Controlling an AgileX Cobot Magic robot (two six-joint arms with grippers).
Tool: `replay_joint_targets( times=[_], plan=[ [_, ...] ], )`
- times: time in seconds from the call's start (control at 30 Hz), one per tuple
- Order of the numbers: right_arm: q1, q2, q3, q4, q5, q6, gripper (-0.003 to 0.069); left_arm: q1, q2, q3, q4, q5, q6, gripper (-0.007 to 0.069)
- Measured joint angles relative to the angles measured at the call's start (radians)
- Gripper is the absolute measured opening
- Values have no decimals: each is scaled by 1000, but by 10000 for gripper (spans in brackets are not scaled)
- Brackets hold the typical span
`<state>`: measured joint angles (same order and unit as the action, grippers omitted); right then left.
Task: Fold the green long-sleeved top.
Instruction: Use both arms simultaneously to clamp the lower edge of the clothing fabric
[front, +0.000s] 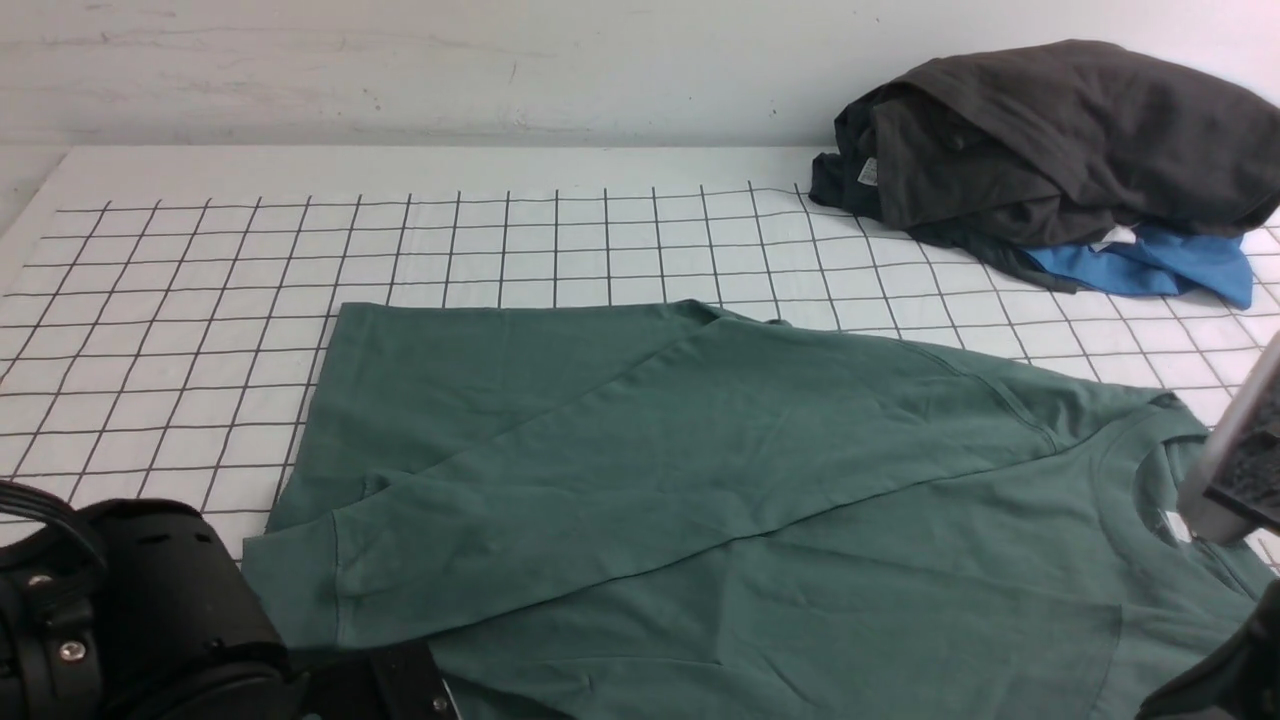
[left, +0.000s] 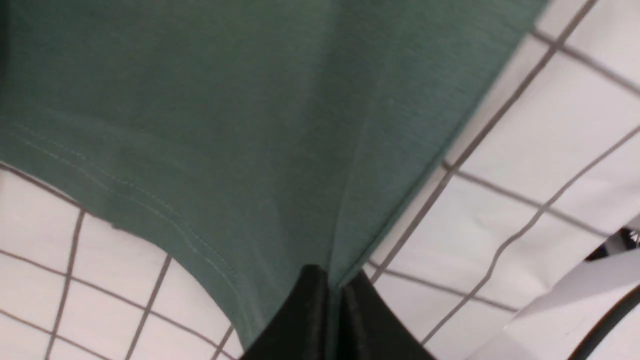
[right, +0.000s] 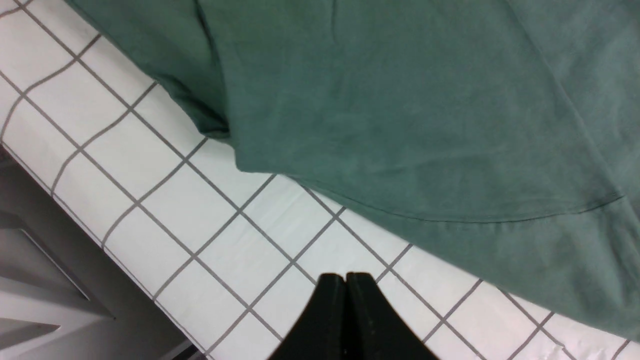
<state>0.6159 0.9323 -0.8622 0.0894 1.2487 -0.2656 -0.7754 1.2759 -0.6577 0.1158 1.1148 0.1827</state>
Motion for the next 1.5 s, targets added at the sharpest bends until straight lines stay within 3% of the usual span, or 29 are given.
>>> replay_joint_targets(
  times=[0.17,0.3,0.33,0.37,0.43,0.5,0.7,0.9,1.07,1.27,1.5],
  plan=[
    [0,3,0,-6,0,-76,118,45,-1,0,-11,-14,62,-2],
    [0,35,0,-61,0,-117,354,69,-1,0,-11,-30,69,-2],
    [0,35,0,-61,0,-117,365,70,-1,0,-11,-32,69,-2],
    [0,57,0,-89,0,-115,436,73,-1,0,-12,-35,69,-2],
    [0,87,0,-139,0,-114,512,73,-1,0,-13,-39,69,-2],
    [0,126,0,-182,0,-119,555,73,-1,0,-19,-41,69,-2],
    [0,272,0,-223,-40,-140,570,73,-1,1,-34,-47,69,-2],
    [-3,445,21,-202,-150,-254,570,74,-1,1,-34,-48,69,-2],
    [-61,523,159,-191,-298,-341,570,74,-1,1,-35,-49,69,-2],
    [-174,528,205,-211,-474,-342,570,74,-1,1,-35,-84,69,-2],
    [-232,564,223,-207,-501,-401,570,74,-1,1,-35,-96,69,-2]
  ],
)
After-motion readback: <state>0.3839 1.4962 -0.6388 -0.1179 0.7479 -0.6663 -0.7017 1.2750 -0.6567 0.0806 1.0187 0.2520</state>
